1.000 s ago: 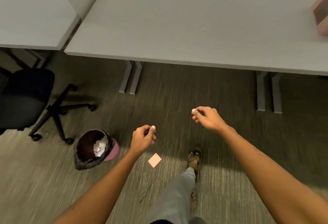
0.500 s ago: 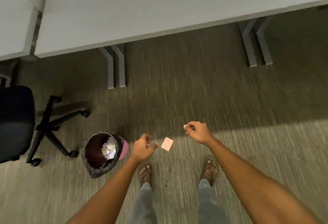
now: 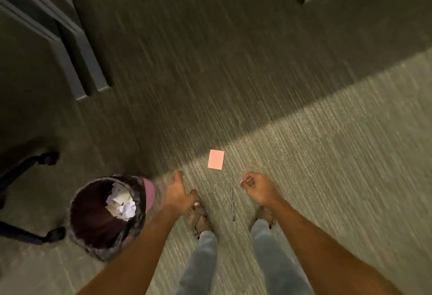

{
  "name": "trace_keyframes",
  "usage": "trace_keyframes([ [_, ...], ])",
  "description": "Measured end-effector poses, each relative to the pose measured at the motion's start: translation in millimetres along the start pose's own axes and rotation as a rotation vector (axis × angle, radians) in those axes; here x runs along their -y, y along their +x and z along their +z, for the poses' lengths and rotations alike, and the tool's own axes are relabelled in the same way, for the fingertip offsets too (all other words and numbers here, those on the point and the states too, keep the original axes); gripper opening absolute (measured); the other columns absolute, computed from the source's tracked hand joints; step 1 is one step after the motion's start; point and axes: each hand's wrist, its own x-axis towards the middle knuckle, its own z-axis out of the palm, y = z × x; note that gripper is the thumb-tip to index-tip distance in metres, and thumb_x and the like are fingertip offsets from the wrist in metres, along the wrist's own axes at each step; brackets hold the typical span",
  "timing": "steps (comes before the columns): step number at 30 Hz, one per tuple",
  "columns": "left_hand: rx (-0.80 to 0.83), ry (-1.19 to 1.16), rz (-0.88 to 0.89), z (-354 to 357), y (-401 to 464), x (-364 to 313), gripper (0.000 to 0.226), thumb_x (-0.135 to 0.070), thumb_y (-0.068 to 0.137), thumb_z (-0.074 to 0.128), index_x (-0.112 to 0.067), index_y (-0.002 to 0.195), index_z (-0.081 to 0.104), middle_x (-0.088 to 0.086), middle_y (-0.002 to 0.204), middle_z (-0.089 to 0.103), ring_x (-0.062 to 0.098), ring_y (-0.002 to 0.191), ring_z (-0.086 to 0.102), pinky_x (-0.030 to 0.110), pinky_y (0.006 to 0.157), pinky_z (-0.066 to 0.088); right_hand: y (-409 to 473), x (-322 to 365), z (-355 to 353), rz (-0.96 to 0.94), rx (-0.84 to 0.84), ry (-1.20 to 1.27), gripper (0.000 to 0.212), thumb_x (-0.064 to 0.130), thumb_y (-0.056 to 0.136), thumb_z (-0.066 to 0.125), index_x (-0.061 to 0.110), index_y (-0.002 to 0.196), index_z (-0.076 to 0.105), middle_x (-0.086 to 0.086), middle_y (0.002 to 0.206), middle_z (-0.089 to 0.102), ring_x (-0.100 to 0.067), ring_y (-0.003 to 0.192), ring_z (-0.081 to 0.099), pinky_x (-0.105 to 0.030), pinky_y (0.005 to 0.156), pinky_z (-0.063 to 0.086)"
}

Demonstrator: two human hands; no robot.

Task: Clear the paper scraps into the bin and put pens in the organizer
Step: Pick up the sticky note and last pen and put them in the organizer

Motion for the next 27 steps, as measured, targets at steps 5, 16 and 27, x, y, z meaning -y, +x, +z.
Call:
trace_keyframes([
  [5, 0.043, 0.047, 0.027, 88, 87, 45, 0.061, -0.026, 0.086, 0.066, -0.015, 0.136, 0.032, 0.012, 0.127, 0.055, 0.026, 0.105, 0.058, 0.035, 0.087, 0.051, 66, -75, 76, 0.066, 0.016, -0.076, 0.024, 0.031, 0.089, 0.065, 0.020, 0.110, 0.063, -0.001, 0.083, 0.073, -0.019, 0.080, 0.067, -0.030, 0.079, 0.054],
  [16, -0.195, 0.016, 0.138, 239, 280, 74, 0.050, -0.017, 0.087, 0.068, -0.004, 0.129, 0.042, 0.021, 0.126, 0.054, 0.037, 0.112, 0.056, 0.041, 0.091, 0.048, 206, -226, 223, 0.163, -0.082, -0.242, 0.057, 0.047, 0.083, 0.068, 0.022, 0.123, 0.038, -0.006, 0.104, 0.064, -0.027, 0.099, 0.062, -0.036, 0.080, 0.052],
  [27, -0.381, 0.125, -0.002, 292, 334, 31, 0.078, -0.008, 0.065, 0.085, -0.002, 0.127, 0.039, 0.025, 0.121, 0.056, 0.040, 0.112, 0.055, 0.046, 0.091, 0.049, 231, -244, 268, 0.044, -0.018, -0.234, 0.048, 0.013, 0.090, 0.058, 0.022, 0.128, 0.030, -0.011, 0.092, 0.065, -0.028, 0.082, 0.064, -0.041, 0.070, 0.057],
])
